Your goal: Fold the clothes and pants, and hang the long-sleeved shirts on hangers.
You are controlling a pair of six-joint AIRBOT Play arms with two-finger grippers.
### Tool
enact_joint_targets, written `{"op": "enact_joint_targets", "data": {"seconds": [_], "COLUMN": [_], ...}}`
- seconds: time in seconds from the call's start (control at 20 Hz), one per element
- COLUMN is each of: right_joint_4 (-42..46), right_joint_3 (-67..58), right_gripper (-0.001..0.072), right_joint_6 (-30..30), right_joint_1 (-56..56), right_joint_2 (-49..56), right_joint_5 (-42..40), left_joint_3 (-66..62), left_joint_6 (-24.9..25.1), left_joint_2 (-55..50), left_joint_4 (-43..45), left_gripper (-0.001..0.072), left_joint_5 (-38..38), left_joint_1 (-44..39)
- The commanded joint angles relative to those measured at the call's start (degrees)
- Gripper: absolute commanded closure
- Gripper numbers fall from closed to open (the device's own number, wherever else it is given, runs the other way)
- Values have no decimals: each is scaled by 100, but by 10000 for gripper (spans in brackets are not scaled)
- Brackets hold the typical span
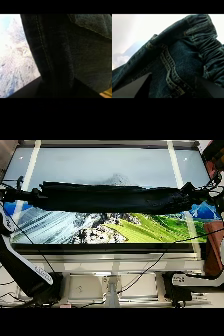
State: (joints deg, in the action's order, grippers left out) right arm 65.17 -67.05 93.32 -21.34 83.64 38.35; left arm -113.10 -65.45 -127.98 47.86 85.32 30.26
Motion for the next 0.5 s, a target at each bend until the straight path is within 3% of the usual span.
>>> {"op": "enact_joint_targets", "data": {"seconds": [0.0,0.05,0.15,0.25,0.3,0.35,0.4,0.45], "right_joint_4": [-68,-76,-79,-85,-87,-157,-297,-396], "right_joint_3": [-4,-4,-4,-7,-22,-39,-42,-46], "right_gripper": [129,130,162,308,326,362,447,467], "right_joint_6": [0,0,-2,-7,-15,-219,-599,-866], "right_joint_1": [-4,-4,-4,-4,-4,4,42,98], "right_joint_2": [-4,-7,-26,-70,-116,-203,-341,-501], "right_joint_5": [33,83,229,417,553,739,922,1084], "left_joint_3": [-81,-173,-400,-439,-439,-439,-439,-439], "left_joint_6": [68,258,337,345,389,450,487,483], "left_joint_2": [-31,-31,24,258,437,623,837,1058], "left_joint_4": [-166,-168,-188,-208,-208,-208,-210,-210], "left_gripper": [541,687,686,686,686,686,686,686], "left_joint_5": [-192,-195,-192,-195,-195,-197,-197,-197], "left_joint_1": [-76,-76,-74,-79,-98,-120,-138,-170]}}
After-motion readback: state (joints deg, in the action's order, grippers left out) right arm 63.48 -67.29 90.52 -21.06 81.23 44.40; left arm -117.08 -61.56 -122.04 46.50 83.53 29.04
